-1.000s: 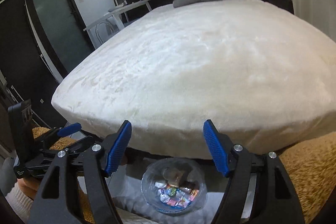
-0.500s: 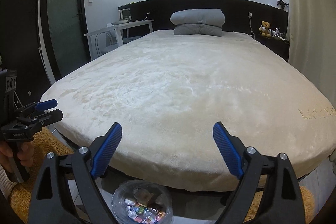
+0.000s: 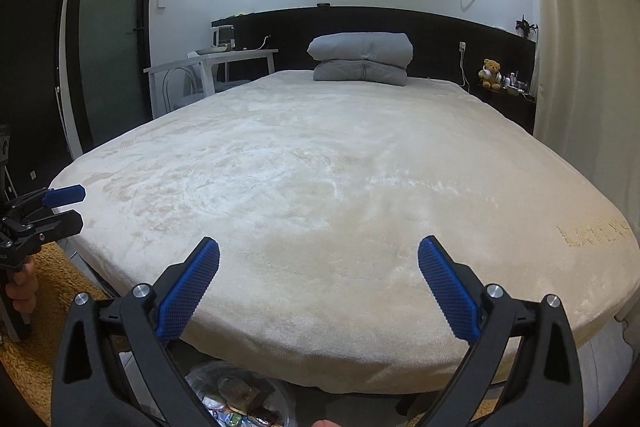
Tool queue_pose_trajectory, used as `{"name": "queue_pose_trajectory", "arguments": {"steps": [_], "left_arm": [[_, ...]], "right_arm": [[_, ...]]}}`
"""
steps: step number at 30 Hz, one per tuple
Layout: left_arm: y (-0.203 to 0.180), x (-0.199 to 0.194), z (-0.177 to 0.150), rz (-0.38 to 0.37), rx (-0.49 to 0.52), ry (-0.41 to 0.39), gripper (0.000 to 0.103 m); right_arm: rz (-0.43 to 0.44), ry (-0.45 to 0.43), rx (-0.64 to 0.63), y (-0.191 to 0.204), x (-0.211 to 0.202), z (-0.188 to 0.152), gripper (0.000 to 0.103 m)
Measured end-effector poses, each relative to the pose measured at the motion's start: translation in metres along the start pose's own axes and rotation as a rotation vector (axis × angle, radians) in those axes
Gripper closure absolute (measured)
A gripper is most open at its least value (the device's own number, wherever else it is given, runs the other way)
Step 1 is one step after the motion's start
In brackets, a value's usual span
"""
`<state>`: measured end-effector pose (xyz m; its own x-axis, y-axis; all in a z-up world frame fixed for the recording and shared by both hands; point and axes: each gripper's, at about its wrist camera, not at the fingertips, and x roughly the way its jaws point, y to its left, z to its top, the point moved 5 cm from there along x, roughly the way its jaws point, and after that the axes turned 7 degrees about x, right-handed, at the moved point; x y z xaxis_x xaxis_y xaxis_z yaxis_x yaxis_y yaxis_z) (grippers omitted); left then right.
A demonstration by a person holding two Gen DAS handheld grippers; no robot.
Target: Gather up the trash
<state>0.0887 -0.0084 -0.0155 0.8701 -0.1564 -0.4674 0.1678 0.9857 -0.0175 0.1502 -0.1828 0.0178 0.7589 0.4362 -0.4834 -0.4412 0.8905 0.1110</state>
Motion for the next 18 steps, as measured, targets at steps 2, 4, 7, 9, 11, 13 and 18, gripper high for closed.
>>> {"name": "queue_pose_trajectory", "arguments": {"steps": [2,4,7,9,11,13,18], "left_arm": [[-0.002,-0.001,-0.001,-0.005,-0.002,-0.002,0.007],[-0.003,-0.002,-0.001,0.004,0.008,-0.006,0.007],[-0.003,-0.002,-0.002,0.019,0.016,-0.004,0.007],[-0.003,-0.003,-0.001,0.018,0.012,-0.005,0.007],[-0.003,-0.004,-0.001,0.02,0.013,-0.011,0.007],[-0.003,-0.004,-0.001,0.034,0.013,-0.011,0.007],[-0.003,-0.006,-0.001,0.036,0.014,-0.009,0.007]], "right_arm": [[0.002,-0.002,-0.011,0.002,-0.001,-0.001,0.005],[0.001,0.002,-0.02,0.003,0.001,-0.003,0.005],[-0.002,0.005,-0.039,0.006,0.002,-0.005,0.005],[0.002,0.009,-0.05,0.01,0.002,-0.007,0.005],[0.001,0.015,-0.059,0.012,0.004,-0.008,0.005],[0.002,0.016,-0.067,0.014,0.004,-0.009,0.005],[0.005,0.021,-0.065,0.014,0.005,-0.009,0.005]]}}
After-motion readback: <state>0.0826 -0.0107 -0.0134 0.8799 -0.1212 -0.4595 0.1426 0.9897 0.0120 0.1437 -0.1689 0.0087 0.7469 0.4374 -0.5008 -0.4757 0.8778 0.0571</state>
